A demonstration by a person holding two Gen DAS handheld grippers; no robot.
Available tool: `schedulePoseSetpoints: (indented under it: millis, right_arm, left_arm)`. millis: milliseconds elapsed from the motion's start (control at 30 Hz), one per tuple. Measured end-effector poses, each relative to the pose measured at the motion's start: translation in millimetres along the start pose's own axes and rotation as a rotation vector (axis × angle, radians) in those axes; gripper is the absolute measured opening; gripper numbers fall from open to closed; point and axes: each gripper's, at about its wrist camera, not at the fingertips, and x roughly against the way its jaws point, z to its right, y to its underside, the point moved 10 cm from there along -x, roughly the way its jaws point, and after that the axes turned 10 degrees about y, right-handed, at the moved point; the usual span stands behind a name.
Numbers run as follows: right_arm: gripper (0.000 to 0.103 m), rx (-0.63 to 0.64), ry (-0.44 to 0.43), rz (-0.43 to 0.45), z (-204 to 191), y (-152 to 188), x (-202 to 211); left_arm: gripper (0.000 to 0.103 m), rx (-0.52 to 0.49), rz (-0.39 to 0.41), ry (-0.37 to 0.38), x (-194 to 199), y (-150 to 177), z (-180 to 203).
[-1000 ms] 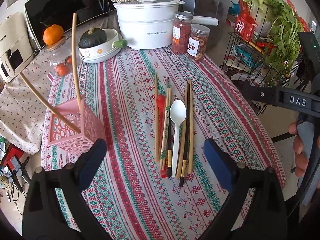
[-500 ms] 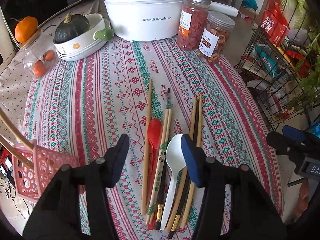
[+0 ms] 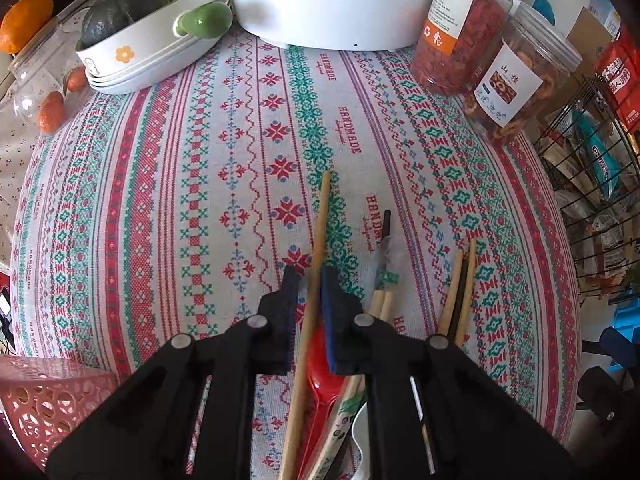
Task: Organize utensils
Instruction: 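Grasp another wooden chopstick from the pile with the left tool, then grasp the white plastic spoon with the right tool while the left tool holds its chopstick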
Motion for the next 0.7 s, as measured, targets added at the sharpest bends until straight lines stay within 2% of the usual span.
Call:
schedulePoseSetpoints:
  millis: [100, 200, 467, 700]
  right_arm:
    - [0.093, -0.001, 0.009, -0.008, -0.8, -0.3, -3.4]
    - [0.093, -0.001, 0.015, -0.013, -1.6, 1.0, -4.7]
    - [0.093, 0.017, 0.031, -0.005, -9.8, 7.4, 1.4]
    - [0.093, 0.067, 0.019, -0.008, -38.5, 19.6, 5.6]
  left_arm:
    - [0.008, -0.013, -0.002, -0.008, 3.1, 4.4, -0.2]
    - [0.007, -0.031, 0.014, 0.015, 17.6, 13.4, 2.7]
    - [0.007, -0.096, 0.096, 0.104, 88.0, 46.3, 5.8]
    - [0.007, -0.17, 0.172, 0.16, 150.1, 76.7, 2.5]
